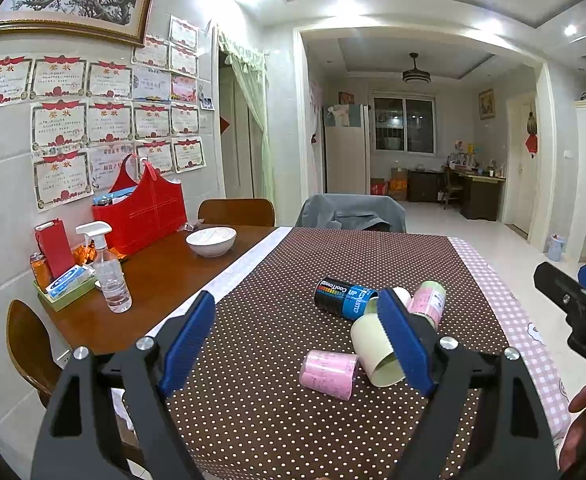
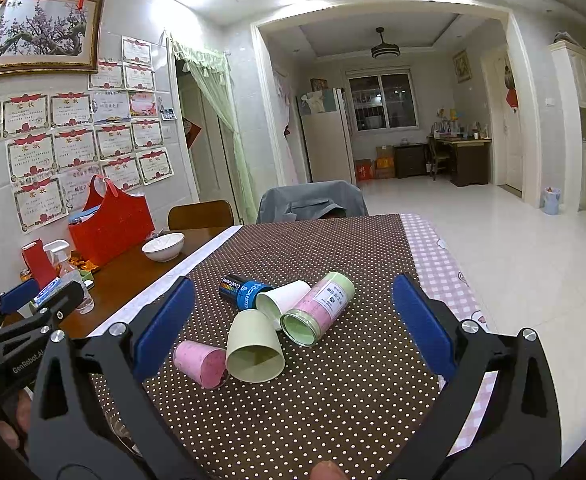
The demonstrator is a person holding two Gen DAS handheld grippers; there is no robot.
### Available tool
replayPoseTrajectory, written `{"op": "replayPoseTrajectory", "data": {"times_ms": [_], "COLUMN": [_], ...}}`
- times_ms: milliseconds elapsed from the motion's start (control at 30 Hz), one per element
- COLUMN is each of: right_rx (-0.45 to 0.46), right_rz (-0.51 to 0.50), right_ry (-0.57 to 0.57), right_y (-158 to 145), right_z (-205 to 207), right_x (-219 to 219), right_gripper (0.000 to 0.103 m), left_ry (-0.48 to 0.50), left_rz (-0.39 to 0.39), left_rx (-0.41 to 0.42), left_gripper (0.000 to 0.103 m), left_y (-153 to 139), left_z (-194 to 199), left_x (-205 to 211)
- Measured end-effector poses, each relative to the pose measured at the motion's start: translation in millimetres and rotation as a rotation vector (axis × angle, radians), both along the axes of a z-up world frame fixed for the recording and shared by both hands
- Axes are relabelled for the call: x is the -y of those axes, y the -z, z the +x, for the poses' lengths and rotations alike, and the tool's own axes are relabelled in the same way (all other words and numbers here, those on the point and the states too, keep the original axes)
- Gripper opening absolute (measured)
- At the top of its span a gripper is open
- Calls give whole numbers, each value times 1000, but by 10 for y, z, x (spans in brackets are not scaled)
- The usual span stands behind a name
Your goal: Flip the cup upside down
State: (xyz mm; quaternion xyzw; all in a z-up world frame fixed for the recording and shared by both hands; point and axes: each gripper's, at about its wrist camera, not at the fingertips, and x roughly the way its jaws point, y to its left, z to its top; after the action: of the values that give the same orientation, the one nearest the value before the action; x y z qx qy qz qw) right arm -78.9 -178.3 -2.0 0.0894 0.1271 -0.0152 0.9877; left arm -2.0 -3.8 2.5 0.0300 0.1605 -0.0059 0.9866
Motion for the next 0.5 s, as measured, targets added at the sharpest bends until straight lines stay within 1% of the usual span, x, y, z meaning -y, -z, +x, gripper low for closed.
{"op": "replayPoseTrajectory", "data": {"times_ms": [500], "right_rx": [0], "right_rz": [0], "right_ry": [-1], "right_y": [2], "right_z": [1], "right_x": [-1], "right_gripper": [97], "left_ry": [1], "left_rz": [0], "left_rx": [0], "left_gripper": [82], "left_y": [6], "left_z": [-2], "left_x": [-2]}}
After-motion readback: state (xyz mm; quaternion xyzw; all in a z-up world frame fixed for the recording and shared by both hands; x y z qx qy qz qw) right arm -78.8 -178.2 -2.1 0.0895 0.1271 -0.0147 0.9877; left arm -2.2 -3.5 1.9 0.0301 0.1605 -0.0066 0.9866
